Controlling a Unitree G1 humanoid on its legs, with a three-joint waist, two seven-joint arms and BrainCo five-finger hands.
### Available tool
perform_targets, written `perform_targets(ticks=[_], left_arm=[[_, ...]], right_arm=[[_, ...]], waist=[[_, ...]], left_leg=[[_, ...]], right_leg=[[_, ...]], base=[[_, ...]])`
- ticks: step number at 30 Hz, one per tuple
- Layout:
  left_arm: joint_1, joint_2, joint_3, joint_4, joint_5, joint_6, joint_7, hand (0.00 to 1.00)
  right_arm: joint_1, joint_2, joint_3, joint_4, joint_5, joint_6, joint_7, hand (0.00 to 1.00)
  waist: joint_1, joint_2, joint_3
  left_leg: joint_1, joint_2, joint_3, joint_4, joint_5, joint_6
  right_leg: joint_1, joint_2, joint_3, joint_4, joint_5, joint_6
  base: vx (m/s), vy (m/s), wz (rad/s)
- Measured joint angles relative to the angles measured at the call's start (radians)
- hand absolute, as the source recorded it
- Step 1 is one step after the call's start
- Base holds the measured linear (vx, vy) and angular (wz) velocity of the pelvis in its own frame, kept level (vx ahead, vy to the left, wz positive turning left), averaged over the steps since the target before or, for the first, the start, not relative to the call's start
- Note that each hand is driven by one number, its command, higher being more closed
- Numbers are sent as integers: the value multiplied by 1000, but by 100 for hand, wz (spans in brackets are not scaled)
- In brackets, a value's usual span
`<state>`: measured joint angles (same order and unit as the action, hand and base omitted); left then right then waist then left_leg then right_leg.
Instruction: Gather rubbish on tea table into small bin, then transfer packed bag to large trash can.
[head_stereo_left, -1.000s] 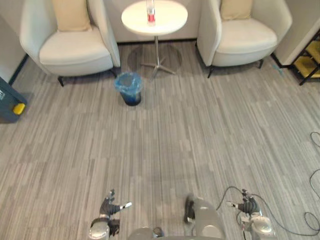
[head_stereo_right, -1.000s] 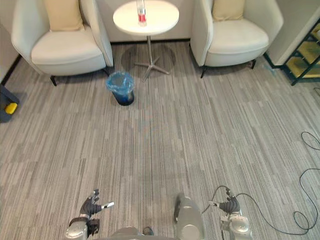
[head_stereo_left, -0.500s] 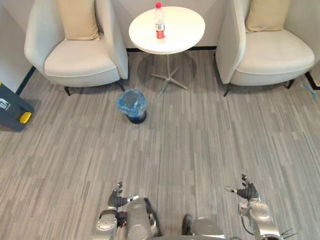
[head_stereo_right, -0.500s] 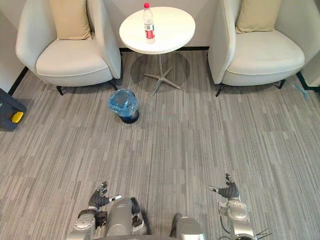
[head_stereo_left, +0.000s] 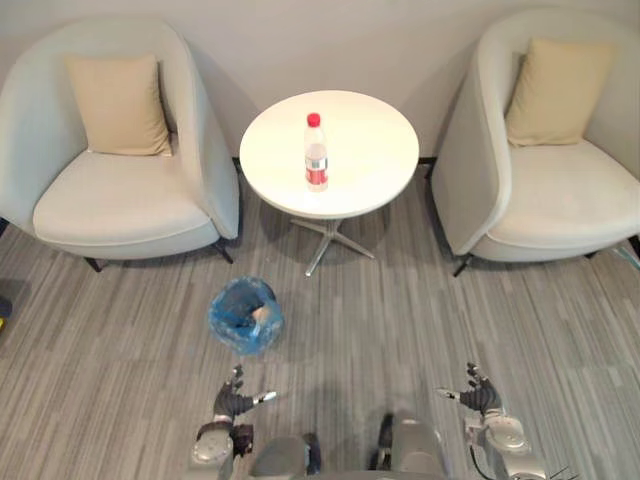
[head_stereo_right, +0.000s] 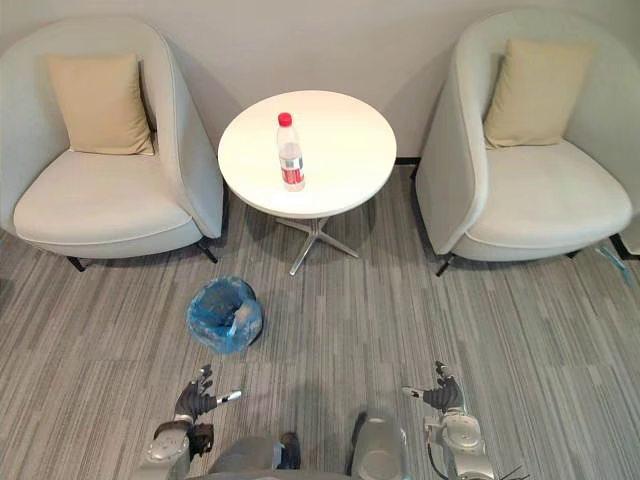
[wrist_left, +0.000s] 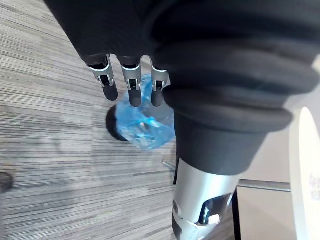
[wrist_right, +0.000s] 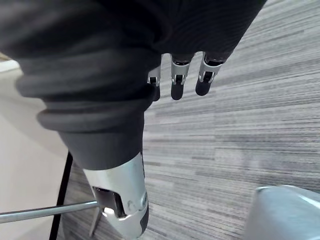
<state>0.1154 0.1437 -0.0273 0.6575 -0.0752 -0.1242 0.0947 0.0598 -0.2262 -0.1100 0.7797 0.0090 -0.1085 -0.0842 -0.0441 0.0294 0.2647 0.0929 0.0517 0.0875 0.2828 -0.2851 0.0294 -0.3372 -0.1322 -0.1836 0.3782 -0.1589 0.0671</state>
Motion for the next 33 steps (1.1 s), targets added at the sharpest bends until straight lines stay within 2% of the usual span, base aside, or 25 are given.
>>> perform_targets(ticks=[1, 2, 3, 4, 5, 6, 7, 8, 9, 10, 12, 13, 14, 15, 16, 17, 19, 21, 22, 25, 27, 29, 33], left_arm=[[-9, -4, -2, 2, 1, 0, 2, 0], [-15, -20, -3, 7, 2, 1, 2, 0], [-14, -26, -2, -1, 5, -1, 0, 0], [-18, -34, -6, 0, 8, -1, -1, 0], [-24, -42, -6, 2, 8, -1, 0, 0], [-5, -48, -4, 1, 10, -8, 0, 0], [-10, -66, -6, 23, 11, -7, 0, 0], [-7, -72, -8, 23, 12, -5, -2, 0], [-6, -72, -10, 23, 17, -1, -4, 0], [-10, -72, -10, 22, 19, 0, -4, 0], [-3, -75, -12, 20, 19, -1, -5, 0], [-2, -77, -12, 20, 19, 0, -6, 0], [-1, -80, -12, 19, 19, 0, -6, 0], [3, -81, -12, 20, 19, 1, -6, 0], [16, -83, -12, 19, 19, 1, -6, 0], [21, -78, -11, 23, 20, 2, -5, 0], [18, -63, -11, 20, 30, 4, -5, 0], [23, -57, -10, 24, 41, 6, -5, 0], [25, -55, -10, 26, 42, 6, -5, 0], [21, -36, -10, 28, 48, 6, -3, 0], [18, -24, -13, 28, 48, 6, -3, 0], [18, -8, -13, 28, 49, 6, -2, 0], [38, -4, -11, 29, 50, 4, -2, 0]], right_arm=[[17, -3, -13, -1, -8, 3, -1, 0], [20, -15, -15, 1, -10, 6, -1, 0], [4, -18, -22, -2, -11, 9, -1, 0], [-4, -21, -49, -22, -17, 8, -2, 0], [1, -28, -53, -25, -17, 7, -2, 0], [20, -35, -49, -31, -17, 4, 0, 0], [27, -47, -40, -34, -17, 7, 0, 0], [23, -46, -39, -35, -15, 7, -1, 0], [25, -35, -43, -43, -7, 6, -6, 0], [38, -9, -50, -57, 2, 6, -9, 0], [45, 14, -49, -67, 13, 2, -9, 0], [44, 16, -50, -73, 19, 2, -9, 0], [42, 18, -52, -95, 20, 2, -11, 0], [43, 21, -58, -110, 20, 1, -12, 0], [53, 18, -60, -128, 19, 1, -16, 0], [59, 19, -61, -137, 17, 2, -22, 0], [66, 26, -57, -147, 5, 2, -25, 0], [67, 25, -54, -162, -19, 2, -26, 0], [66, 25, -46, -173, -20, 2, -26, 0], [36, 33, -5, -204, -31, 1, -25, 0], [44, 50, 11, -273, -43, 0, -25, 0], [70, 65, 14, -343, -52, -4, -23, 0], [84, 44, 64, -483, -83, -48, -8, 0]], waist=[[-9, 9, 0], [-8, 31, 3], [16, 38, 2], [-2, 24, 8], [-14, 19, 9], [-18, 15, -12], [-18, 36, 2], [-13, 56, -2], [-3, 59, -1], [2, 43, 8], [9, 21, 10], [9, 21, 10], [9, 23, 9], [9, 30, 5], [7, 50, -2], [8, 68, -9], [6, 30, -19], [7, 11, -28], [8, 10, -28], [4, 6, -26], [3, 2, -26], [3, -8, -30], [6, -23, -45]], left_leg=[[34, 26, -13, -1, -18, -41], [48, 53, -23, 2, -26, -57], [44, 72, -19, 7, 0, -87], [65, 57, -41, 37, 70, -117], [81, 51, -49, 59, 92, -122], [54, 58, -56, 185, 101, -127], [-5, 107, -50, 368, 130, -161], [-62, 153, -21, 485, 140, -158], [-131, 203, 43, 599, 114, -118], [-176, 213, 86, 611, 83, -104], [-207, 202, 163, 497, 56, -101], [-220, 190, 171, 438, 56, -100], [-238, 154, 172, 275, 61, -108], [-238, 131, 169, 136, 104, -122], [-240, 121, 162, 45, 217, -103], [-229, 127, 162, 23, 239, -55], [-189, 92, 169, -38, 246, -55], [-160, 62, 189, -83, 254, -46], [-151, 54, 194, -93, 253, -46], [-139, 38, 210, -97, 242, -34], [-129, 32, 201, -97, 242, -33], [-125, 27, 182, -100, 242, -33], [-138, 2, 165, -150, 278, -28]], right_leg=[[28, 36, 47, -113, 233, 7], [49, 60, 42, -112, 261, -42], [37, 68, 49, -64, 224, -66], [10, 31, 54, 113, 122, -68], [-23, 22, 30, 204, 75, -63], [16, 21, 22, 157, 54, -44], [79, 36, -12, 129, 17, -103], [114, 61, -21, 92, 9, -111], [171, 81, -35, 31, 12, -124], [248, 82, -54, -38, 21, -130], [327, 78, -66, -105, 23, -131], [344, 78, -68, -119, 23, -131], [367, 79, -67, -140, 23, -131], [380, 86, -62, -147, 21, -124], [396, 107, -55, -155, 11, -106], [415, 130, -36, -158, -6, -81], [422, 94, -13, -157, -13, -68], [422, 72, 2, -154, -23, -51], [421, 61, 10, -146, -25, -48], [349, 27, 49, 7, -56, 3], [321, 24, 62, 88, -57, 4], [319, 22, 78, 97, -57, 4], [360, 21, 78, -39, -61, 0]], base=[[678, -259, 92], [669, -217, 31], [694, -271, 24], [640, -278, 36], [558, -355, 87], [398, -318, 74], [404, -280, 57], [400, -227, 26], [429, -169, 23], [409, -170, 27], [343, -113, 21], [334, -61, 2], [293, -6, -14], [324, 28, -24], [323, 70, -31], [271, 67, -13], [206, 79, -3], [168, 62, -8], [138, 66, -13], [44, 59, -11], [-3, 25, 13], [-12, 5, 25], [-54, 3, 9]])
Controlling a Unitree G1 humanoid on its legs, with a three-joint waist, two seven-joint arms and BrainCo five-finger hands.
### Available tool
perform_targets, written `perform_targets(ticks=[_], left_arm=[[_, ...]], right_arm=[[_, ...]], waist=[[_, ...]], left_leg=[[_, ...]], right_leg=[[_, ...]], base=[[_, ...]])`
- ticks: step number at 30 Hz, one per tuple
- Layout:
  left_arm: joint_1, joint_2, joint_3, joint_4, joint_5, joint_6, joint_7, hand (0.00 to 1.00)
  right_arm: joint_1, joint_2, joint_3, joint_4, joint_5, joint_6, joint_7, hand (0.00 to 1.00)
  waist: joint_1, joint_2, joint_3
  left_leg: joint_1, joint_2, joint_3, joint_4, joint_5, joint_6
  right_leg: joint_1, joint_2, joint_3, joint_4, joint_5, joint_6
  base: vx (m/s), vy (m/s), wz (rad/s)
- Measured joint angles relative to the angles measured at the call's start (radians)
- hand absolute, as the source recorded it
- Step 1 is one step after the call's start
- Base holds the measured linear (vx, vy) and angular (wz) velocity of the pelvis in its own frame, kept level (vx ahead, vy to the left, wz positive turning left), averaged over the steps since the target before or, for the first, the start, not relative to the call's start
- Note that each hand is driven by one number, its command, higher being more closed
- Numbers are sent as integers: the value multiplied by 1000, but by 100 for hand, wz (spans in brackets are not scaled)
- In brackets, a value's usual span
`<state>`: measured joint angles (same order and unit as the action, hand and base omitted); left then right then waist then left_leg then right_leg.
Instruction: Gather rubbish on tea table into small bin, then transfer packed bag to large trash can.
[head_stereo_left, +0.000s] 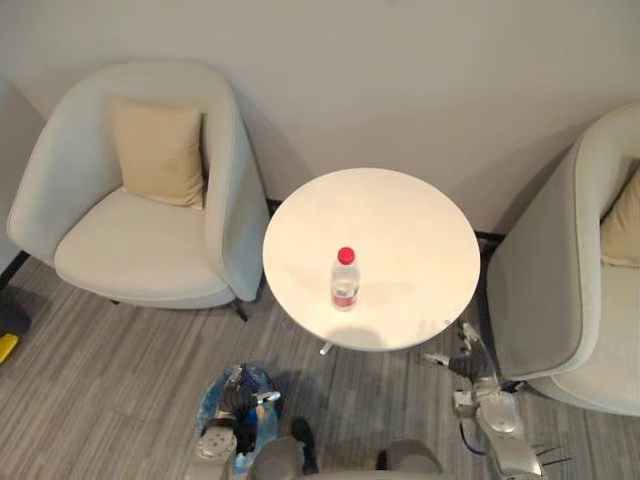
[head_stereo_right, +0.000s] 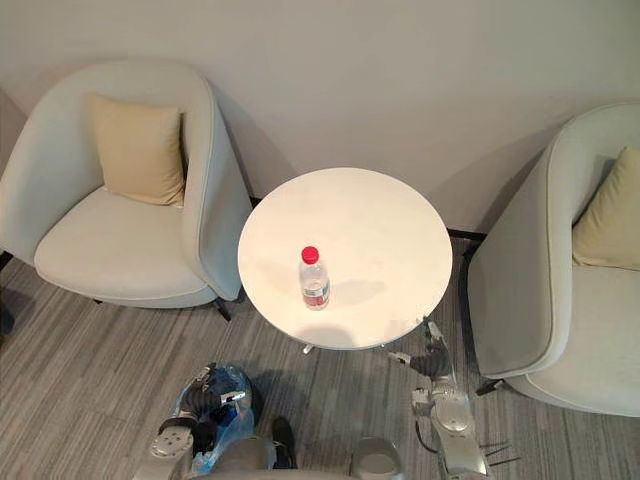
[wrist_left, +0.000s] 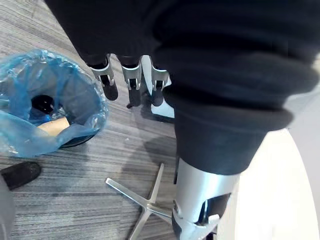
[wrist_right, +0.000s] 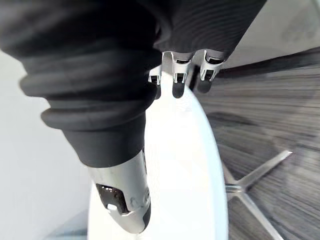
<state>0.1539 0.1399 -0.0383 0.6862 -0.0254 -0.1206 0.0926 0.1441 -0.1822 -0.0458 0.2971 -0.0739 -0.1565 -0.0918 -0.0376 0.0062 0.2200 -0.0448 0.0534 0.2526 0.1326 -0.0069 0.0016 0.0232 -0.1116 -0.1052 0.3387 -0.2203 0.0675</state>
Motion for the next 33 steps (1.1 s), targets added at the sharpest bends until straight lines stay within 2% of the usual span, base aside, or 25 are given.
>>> perform_targets(ticks=[2, 3, 9, 12, 15, 18, 20, 23, 24, 27, 30, 33], left_arm=[[16, -1, 0, 1, 0, -1, -2, 0], [28, -9, 0, 6, 1, -3, -5, 0], [67, -11, -32, 36, 38, -11, -19, 0], [62, -11, -38, 40, 38, -21, -27, 0], [62, -11, -39, 40, 37, -24, -26, 0], [62, -11, -38, 48, 37, -25, -25, 0], [62, -11, -38, 53, 37, -24, -24, 0], [62, -9, -38, 52, 36, -24, -23, 0], [58, -8, -38, 52, 35, -24, -21, 0], [50, -9, -41, 49, 25, -25, -17, 0], [19, -11, -56, 47, -4, -38, -4, 0], [17, -9, -57, 32, -7, -41, 2, 0]], right_arm=[[-1, -5, 28, -41, -19, -17, 12, 0], [2, -13, 47, -55, -37, -29, 23, 0], [-12, -35, 108, -67, -97, -35, 49, 0], [-96, -46, 137, -49, -98, -38, 42, 0], [-207, -40, 135, 39, -99, -38, -6, 0], [-307, -38, 120, 115, -93, -32, -66, 0], [-342, -39, 112, 130, -89, -30, -89, 0], [-443, -41, 93, 194, -71, -29, -120, 0], [-496, -44, 89, 228, -40, -29, -128, 100], [-619, -58, 81, 285, 10, -27, -146, 100], [-714, -112, 84, 322, 48, -18, -150, 100], [-748, -138, 84, 322, 78, -15, -155, 100]], waist=[[1, -7, -5], [0, 2, -9], [26, 14, -38], [42, 22, -38], [57, 38, -36], [60, 62, -21], [77, 75, -8], [92, 85, 32], [101, 90, 53], [109, 102, 97], [136, 118, 134], [137, 119, 157]], left_leg=[[0, -20, -2, -29, 21, 6], [3, -23, -8, -44, 34, 9], [8, -38, -64, -116, 83, 12], [2, -50, -93, -156, 115, 20], [1, -63, -121, -196, 141, 27], [-11, -79, -151, -205, 152, 36], [-20, -86, -163, -205, 153, 38], [-51, -90, -176, -191, 157, 44], [-75, -90, -179, -174, 158, 44], [-125, -91, -198, -145, 158, 44], [-161, -91, -209, -119, 157, 43], [-180, -90, -217, -113, 157, 43]], right_leg=[[20, -12, 1, -62, -15, -1], [23, -12, -4, -69, -13, 0], [45, -10, -61, -119, 12, 8], [44, -11, -91, -138, 25, 13], [48, -13, -121, -153, 31, 19], [49, -18, -149, -157, 33, 22], [48, -23, -163, -160, 34, 24], [35, -25, -177, -153, 34, 24], [18, -26, -181, -145, 34, 24], [-16, -26, -192, -127, 33, 22], [-52, -30, -190, -85, 20, 3], [-75, -31, -188, -58, 10, -10]], base=[[-85, 5, 9], [-78, 1, 11], [-64, 4, 29], [-35, 18, 32], [-4, 19, 33], [13, 10, 29], [28, 10, 23], [19, -11, 14], [14, -19, 16], [8, -21, 24], [-14, -15, 19], [-18, -22, 10]])
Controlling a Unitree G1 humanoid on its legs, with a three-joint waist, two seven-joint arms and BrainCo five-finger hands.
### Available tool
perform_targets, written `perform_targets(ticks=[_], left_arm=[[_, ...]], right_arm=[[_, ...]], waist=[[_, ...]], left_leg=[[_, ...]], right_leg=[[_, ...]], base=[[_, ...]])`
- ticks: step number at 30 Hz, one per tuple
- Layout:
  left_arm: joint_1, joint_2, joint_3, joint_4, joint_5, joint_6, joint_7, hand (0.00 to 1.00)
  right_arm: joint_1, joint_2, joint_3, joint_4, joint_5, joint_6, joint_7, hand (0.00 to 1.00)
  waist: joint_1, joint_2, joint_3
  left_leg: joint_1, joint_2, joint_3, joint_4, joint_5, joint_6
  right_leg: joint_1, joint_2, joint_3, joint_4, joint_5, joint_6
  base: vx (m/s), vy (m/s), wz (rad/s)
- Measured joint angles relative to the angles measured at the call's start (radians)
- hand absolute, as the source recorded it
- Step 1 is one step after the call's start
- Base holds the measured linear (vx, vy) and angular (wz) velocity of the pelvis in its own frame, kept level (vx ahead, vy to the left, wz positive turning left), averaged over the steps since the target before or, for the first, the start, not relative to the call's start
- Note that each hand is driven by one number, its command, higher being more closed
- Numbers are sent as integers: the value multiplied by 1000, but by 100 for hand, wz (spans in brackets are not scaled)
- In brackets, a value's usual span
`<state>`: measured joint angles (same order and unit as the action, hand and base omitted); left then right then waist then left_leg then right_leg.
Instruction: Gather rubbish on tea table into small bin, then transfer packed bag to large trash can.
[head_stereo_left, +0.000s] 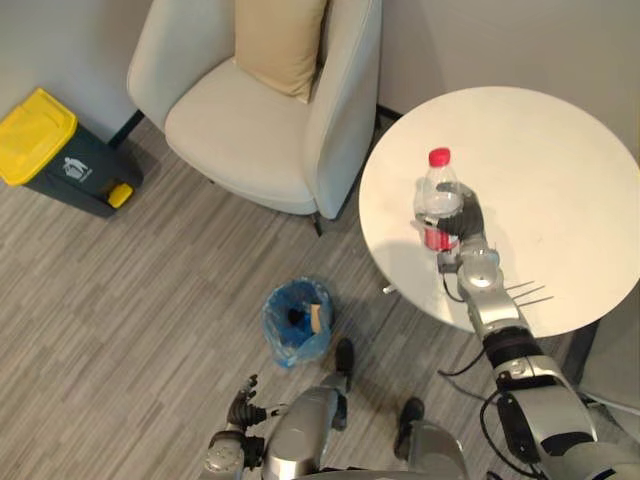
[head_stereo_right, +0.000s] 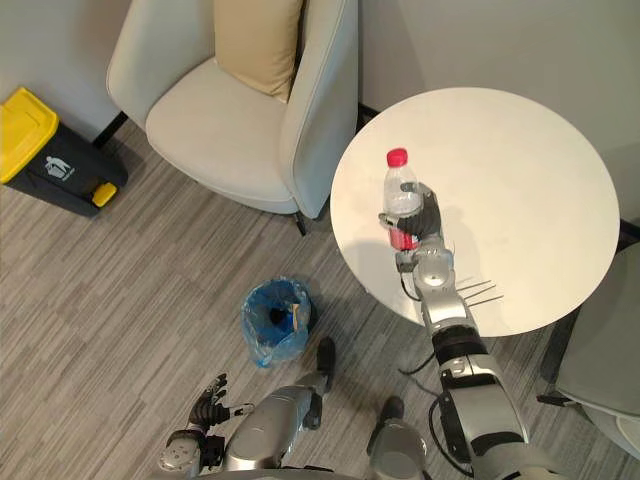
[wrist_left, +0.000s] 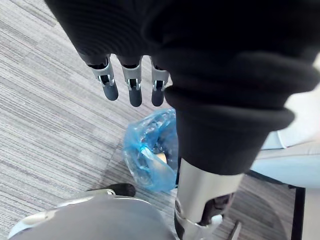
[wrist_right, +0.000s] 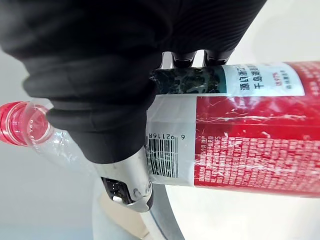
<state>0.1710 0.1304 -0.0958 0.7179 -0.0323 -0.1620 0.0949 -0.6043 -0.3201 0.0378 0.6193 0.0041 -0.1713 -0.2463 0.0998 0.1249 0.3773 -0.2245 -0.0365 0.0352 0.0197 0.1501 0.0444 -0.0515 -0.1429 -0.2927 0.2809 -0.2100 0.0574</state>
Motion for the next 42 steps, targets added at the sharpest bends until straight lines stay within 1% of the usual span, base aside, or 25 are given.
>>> perform_targets(ticks=[2, 5, 9, 12, 15, 17, 18, 19, 20, 21, 22, 24, 25, 28, 31, 32, 33, 35, 36, 37, 38, 39, 40, 41, 42], left_arm=[[0, 0, 0, -1, -5, 0, 1, 0], [0, 0, 2, 0, -5, 0, 2, 0], [1, -6, 20, 5, -4, 2, 2, 0], [5, 0, 29, 21, 5, 2, 1, 0], [5, 11, 29, 30, 6, 4, 1, 0], [5, 11, 27, 35, 5, 5, 2, 0], [4, 7, 27, 37, 5, 7, 3, 0], [-7, 14, 32, 53, 7, 13, 3, 0], [-14, 18, 37, 67, 7, 14, 3, 0], [-33, 25, 37, 86, 10, 18, 8, 0], [-35, 13, 26, 92, 17, 23, 16, 0], [-47, -7, -27, 94, 40, 23, 15, 0], [-61, -15, -73, 104, 51, 22, 12, 0], [-79, -22, -92, 117, 77, 23, 13, 0], [-77, -22, -93, 117, 85, 24, 14, 0], [-72, -20, -96, 117, 86, 23, 14, 0], [-71, -17, -98, 118, 88, 23, 15, 0], [-69, -7, -97, 118, 84, 24, 18, 0], [-68, -7, -97, 119, 84, 24, 19, 0], [-70, -7, -95, 119, 83, 24, 19, 0], [-74, -7, -94, 121, 83, 24, 19, 0], [-84, -1, -89, 137, 83, 19, 18, 0], [-82, 1, -88, 148, 83, 19, 17, 0], [-81, 5, -88, 162, 83, 20, 16, 0], [-80, 1, -85, 174, 83, 19, 14, 0]], right_arm=[[16, -1, 0, -23, 13, 2, -13, 100], [138, 7, -3, -189, 22, 1, -17, 100], [320, 71, -32, -371, -15, -10, -12, 100], [438, 119, -30, -463, -42, -20, -2, 100], [543, 146, -27, -554, -57, -32, 10, 100], [575, 154, -14, -575, -78, -49, 11, 100], [577, 155, -3, -575, -93, -50, 11, 100], [592, 159, 13, -576, -96, -50, 12, 100], [598, 168, 20, -578, -98, -52, 14, 100], [599, 178, 21, -586, -105, -54, 17, 100], [601, 184, 21, -587, -123, -54, 18, 100], [599, 182, 11, -588, -134, -53, 15, 100], [588, 183, 11, -587, -134, -53, 11, 100], [557, 186, 24, -583, -146, -52, 11, 100], [541, 186, 54, -542, -173, -47, 13, 100], [543, 187, 59, -522, -173, -44, 16, 100], [551, 187, 58, -510, -173, -43, 18, 100], [561, 186, 60, -484, -172, -38, 34, 100], [566, 185, 60, -484, -172, -38, 34, 100], [578, 183, 59, -484, -172, -38, 34, 100], [587, 183, 59, -484, -171, -38, 35, 100], [617, 191, 56, -498, -170, -41, 37, 100], [650, 188, 54, -525, -167, -44, 45, 100], [665, 187, 57, -525, -164, -41, 52, 100], [686, 177, 58, -527, -163, -41, 58, 100]], waist=[[-2, 0, 1], [-3, -1, 2], [-13, -8, 3], [-34, -33, -7], [-34, -61, -29], [-33, -70, -44], [-35, -66, -52], [-48, -82, -83], [-57, -101, -96], [-70, -102, -103], [-90, -74, -123], [-105, -56, -145], [-111, -70, -156], [-106, -81, -165], [-109, -89, -161], [-114, -91, -161], [-123, -89, -159], [-141, -86, -158], [-141, -82, -158], [-146, -70, -157], [-150, -68, -157], [-158, -92, -158], [-160, -91, -147], [-164, -107, -146], [-171, -127, -155]], left_leg=[[-7, -2, -2, 4, 0, 0], [-7, -2, -7, 9, -4, -2], [21, -10, -28, 14, -8, -4], [42, -19, -70, 13, -6, -8], [43, -25, -131, -3, 16, -28], [42, -27, -153, -22, 39, -35], [38, -11, -103, -27, -8, 21], [15, 12, 95, -17, -111, 143], [16, 23, 190, 8, -156, 173], [-7, 87, 387, 144, -175, 177], [7, 179, 528, 275, -190, 161], [20, 195, 563, 292, -219, 93], [27, 169, 540, 267, -218, 66], [30, 154, 536, 265, -224, 73], [65, 121, 528, 277, -276, 61], [86, 96, 514, 265, -285, 60], [97, 80, 490, 255, -286, 63], [128, 37, 423, 157, -275, 45], [137, 31, 411, 128, -271, 38], [158, 26, 386, 68, -271, 35], [170, 24, 380, 39, -281, 19], [144, 26, 371, 136, -305, 39], [140, 30, 329, 201, -278, 63], [144, 4, 313, 210, -285, 56], [138, -22, 283, 233, -296, 62]], right_leg=[[-8, 0, 3, 8, -7, -1], [-5, 1, 1, 13, -15, 0], [35, -1, -15, 14, -32, 5], [80, -1, -60, 13, -52, 7], [99, 6, -119, 13, -64, -2], [108, 7, -157, 15, -69, -11], [116, 22, -189, 13, -66, -16], [127, 12, -231, -34, -34, -35], [130, -7, -248, -63, -22, -31], [147, -21, -284, -71, -19, -28], [168, -6, -318, -53, -22, -28], [184, -3, -331, -22, -35, -16], [190, -14, -329, -21, -39, -9], [179, -38, -314, 25, -39, -9], [141, -119, -277, 219, -53, 11], [101, -163, -240, 345, -41, -10], [48, -173, -166, 431, -60, -38], [-53, -103, -18, 409, -97, -3], [-77, -83, 0, 394, -97, -3], [-114, -38, 33, 344, -96, -1], [-129, -14, 56, 305, -91, 6], [-154, -7, 116, 220, -72, 42], [-159, -4, 167, 202, -55, 69], [-166, -18, 222, 198, -50, 73], [-165, -34, 256, 187, -41, 61]], base=[[0, -34, 4], [12, -51, 6], [25, -72, 15], [23, -102, 41], [8, -132, 57], [-17, -112, 63], [-79, -66, 68], [-79, -66, 80], [-17, -15, 107], [48, 34, 104], [71, 56, 96], [39, 101, 83], [-2, 119, 69], [-24, 104, 16], [-43, 145, 7], [-10, 161, 25], [3, 173, 53], [22, 140, 66], [31, 106, 59], [33, 59, 49], [183, 62, 86], [234, 5, 107], [248, -27, 115], [187, -95, 125], [130, -105, 108]])
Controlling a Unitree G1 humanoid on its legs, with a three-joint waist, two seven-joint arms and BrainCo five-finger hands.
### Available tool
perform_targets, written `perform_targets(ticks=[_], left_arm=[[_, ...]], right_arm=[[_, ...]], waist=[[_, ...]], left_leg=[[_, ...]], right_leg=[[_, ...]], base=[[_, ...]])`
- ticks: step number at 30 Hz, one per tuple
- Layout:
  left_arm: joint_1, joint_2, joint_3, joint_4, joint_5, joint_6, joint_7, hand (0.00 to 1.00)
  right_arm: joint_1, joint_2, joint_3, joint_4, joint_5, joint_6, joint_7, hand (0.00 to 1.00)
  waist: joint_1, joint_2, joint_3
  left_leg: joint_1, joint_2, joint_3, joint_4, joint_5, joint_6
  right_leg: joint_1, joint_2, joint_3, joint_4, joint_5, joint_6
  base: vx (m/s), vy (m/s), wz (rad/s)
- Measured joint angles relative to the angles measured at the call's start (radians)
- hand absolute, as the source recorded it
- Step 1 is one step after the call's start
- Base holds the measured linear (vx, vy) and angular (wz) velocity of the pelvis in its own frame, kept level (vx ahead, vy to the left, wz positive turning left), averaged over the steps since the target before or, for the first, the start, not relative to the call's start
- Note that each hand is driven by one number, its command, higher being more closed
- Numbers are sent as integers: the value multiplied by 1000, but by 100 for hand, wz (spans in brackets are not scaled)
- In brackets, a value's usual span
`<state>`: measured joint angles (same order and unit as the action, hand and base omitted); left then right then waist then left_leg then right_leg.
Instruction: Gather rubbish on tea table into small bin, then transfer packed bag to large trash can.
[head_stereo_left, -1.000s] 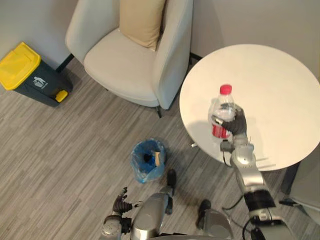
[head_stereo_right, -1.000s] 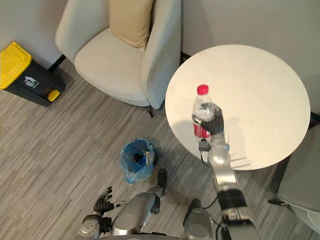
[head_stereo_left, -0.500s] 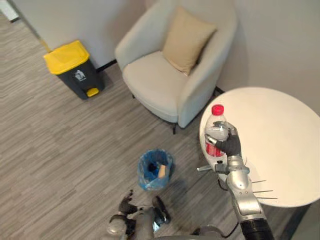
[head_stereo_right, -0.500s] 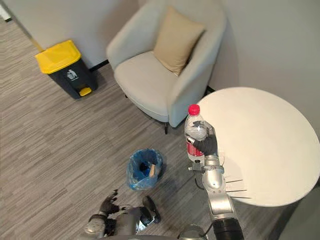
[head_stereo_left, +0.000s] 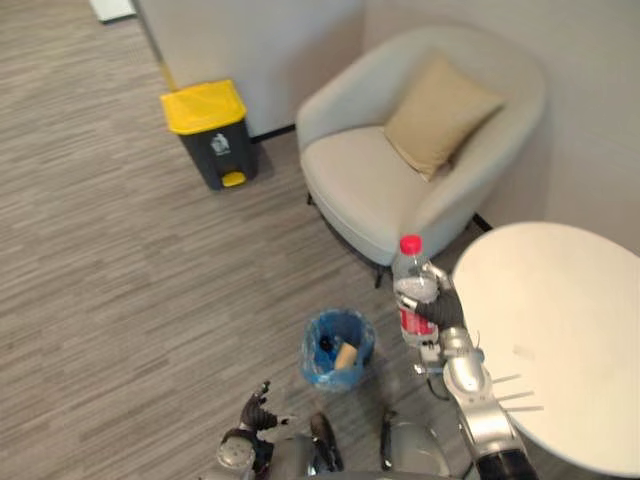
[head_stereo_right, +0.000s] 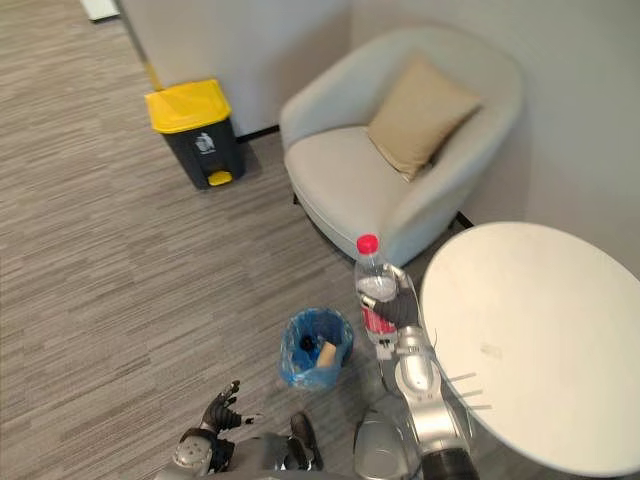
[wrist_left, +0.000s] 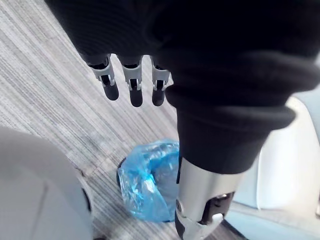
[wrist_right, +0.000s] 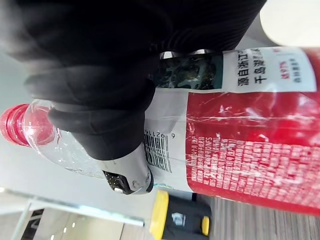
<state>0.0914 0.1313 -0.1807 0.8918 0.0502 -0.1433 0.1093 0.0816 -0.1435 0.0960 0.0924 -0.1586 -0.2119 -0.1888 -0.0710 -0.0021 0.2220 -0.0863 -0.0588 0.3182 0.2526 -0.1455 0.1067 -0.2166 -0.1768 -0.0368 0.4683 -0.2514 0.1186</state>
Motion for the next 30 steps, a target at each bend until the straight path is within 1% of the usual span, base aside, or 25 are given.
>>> perform_targets(ticks=[1, 2, 3, 4, 5, 6, 7, 9, 11, 13, 15, 16, 18, 20, 21, 22, 23, 24, 25, 26, 27, 28, 29, 30], left_arm=[[4, -5, 17, 0, 0, -11, 1, 0], [8, -9, 29, 0, 0, -17, 2, 0], [14, -16, 35, 0, 0, -20, 2, 0], [15, -21, 46, -3, -1, -22, 3, 0], [16, -22, 51, -3, -1, -22, 3, 0], [16, -23, 66, -3, -1, -22, 3, 0], [11, -22, 68, -9, -3, -22, 3, 0], [-6, -20, 71, -23, -13, -27, 5, 0], [-43, -20, 69, -26, -22, -31, 6, 0], [-81, -24, 63, -40, -39, -36, 8, 0], [-106, -26, 63, -40, -45, -40, 17, 0], [-116, -27, 63, -39, -47, -40, 25, 0], [-166, -32, 64, -38, -69, -40, 35, 0], [-214, -43, 68, -40, -88, -41, 53, 0], [-244, -52, 76, -45, -92, -40, 67, 0], [-269, -61, 83, -57, -102, -41, 72, 0], [-278, -66, 92, -69, -112, -42, 74, 0], [-300, -78, 114, -106, -128, -45, 86, 0], [-319, -86, 129, -145, -149, -56, 95, 0], [-326, -89, 138, -162, -160, -64, 98, 0], [-349, -95, 155, -195, -177, -74, 111, 0], [-364, -95, 168, -226, -195, -80, 115, 0], [-369, -97, 178, -247, -198, -84, 116, 0], [-373, -101, 193, -290, -211, -96, 117, 0]], right_arm=[[7, -8, 0, 0, 0, 0, 4, 100], [7, -10, 1, -1, 0, -1, 12, 100], [6, -22, 3, -1, 0, -6, 21, 100], [6, -33, 6, 0, 0, -6, 24, 100], [6, -38, 10, 0, 0, -6, 28, 100], [3, -50, 26, 0, 0, -7, 39, 100], [-5, -63, 41, 4, 0, -7, 41, 100], [-49, -79, 59, 30, 0, -7, 41, 100], [-141, -106, 75, 90, 0, -8, 39, 100], [-248, -126, 85, 153, 0, -10, 36, 100], [-324, -139, 95, 223, 0, -7, 23, 100], [-349, -143, 105, 247, -1, -7, 14, 100], [-421, -138, 113, 318, -1, -3, -6, 100], [-461, -135, 128, 330, -1, 2, -29, 100], [-484, -129, 132, 330, -1, 4, -40, 100], [-509, -118, 132, 330, -2, 5, -52, 100], [-522, -113, 132, 330, -2, 5, -57, 100], [-558, -105, 132, 329, -3, 5, -72, 100], [-599, -99, 131, 328, -7, 5, -86, 100], [-617, -100, 131, 327, -9, 6, -95, 100], [-665, -100, 131, 326, -10, 17, -104, 100], [-703, -101, 131, 326, -10, 27, -113, 100], [-720, -101, 131, 325, -10, 29, -117, 100], [-754, -105, 128, 324, -10, 37, -123, 100]], waist=[[2, 13, 0], [3, 20, -1], [3, 41, 2], [11, 63, 3], [14, 72, 2], [20, 81, 5], [24, 87, 17], [25, 83, 53], [27, 76, 99], [29, 79, 154], [31, 87, 166], [32, 89, 170], [39, 104, 197], [54, 115, 208], [60, 119, 222], [59, 123, 235], [60, 125, 241], [66, 126, 260], [88, 126, 269], [92, 125, 271], [103, 126, 278], [113, 128, 295], [115, 127, 300], [119, 128, 301]], left_leg=[[-16, -11, -26, 18, -14, -3], [-23, -13, -32, 23, -17, -3], [-43, -14, -53, 38, -23, -5], [-55, -13, -63, 40, -21, -8], [-70, -12, -72, 46, -20, -9], [-101, -8, -84, 63, -20, -11], [-132, 4, -89, 93, -17, -19], [-175, 21, -65, 140, -11, -33], [-217, 28, -63, 170, -12, -35], [-280, 33, -54, 208, -23, -56], [-353, 47, -35, 249, -40, -79], [-379, 54, -28, 264, -47, -85], [-484, 77, -24, 353, -68, -68], [-586, 101, -5, 424, -99, -51], [-631, 138, 46, 457, -122, -41], [-670, 173, 90, 484, -123, -42], [-692, 186, 104, 500, -123, -43], [-744, 204, 119, 544, -123, -43], [-817, 221, 117, 601, -129, -32], [-850, 225, 115, 621, -132, -27], [-920, 230, 114, 665, -136, -21], [-965, 233, 109, 697, -138, -17], [-990, 232, 105, 713, -139, -15], [-1048, 232, 100, 744, -140, -13]], right_leg=[[-13, 0, -8, -2, 14, -15], [-18, 2, -10, -3, 24, -16], [-17, 2, -18, -15, 41, -21], [-23, 2, -28, -28, 57, -27], [-27, 2, -39, -36, 69, -26], [-42, 0, -56, -38, 99, -37], [-59, 0, -77, -23, 102, -38], [-90, -2, -97, 13, 93, -53], [-144, -8, -102, 69, 81, -69], [-212, -21, -102, 130, 62, -73], [-285, -26, -100, 169, 58, -79], [-312, -27, -101, 183, 57, -80], [-406, -27, -103, 251, 46, -89], [-506, -32, -100, 309, 37, -94], [-557, -37, -97, 335, 37, -95], [-602, -42, -97, 357, 33, -99], [-627, -46, -98, 374, 28, -98], [-683, -55, -97, 421, 16, -101], [-755, -56, -92, 472, 6, -111], [-789, -57, -89, 492, 3, -114], [-860, -69, -87, 542, -3, -115], [-904, -75, -84, 577, -10, -116], [-929, -80, -84, 595, -14, -117], [-983, -91, -84, 629, -19, -116]], base=[[120, -108, 99], [76, -84, 74], [147, -89, 57], [144, -87, 50], [126, -85, 39], [98, -108, 41], [97, -124, 41], [70, -131, 29], [-3, -113, 18], [-94, -86, 15], [-158, -68, 10], [-162, -35, 10], [-193, -20, 9], [-227, -21, 8], [-244, -86, 24], [-154, -81, 30], [-156, -107, 36], [-155, -57, 24], [-187, -55, 17], [-158, -4, 16], [-140, 6, 23], [-135, 8, 25], [-125, 13, 29], [-116, 14, 30]])
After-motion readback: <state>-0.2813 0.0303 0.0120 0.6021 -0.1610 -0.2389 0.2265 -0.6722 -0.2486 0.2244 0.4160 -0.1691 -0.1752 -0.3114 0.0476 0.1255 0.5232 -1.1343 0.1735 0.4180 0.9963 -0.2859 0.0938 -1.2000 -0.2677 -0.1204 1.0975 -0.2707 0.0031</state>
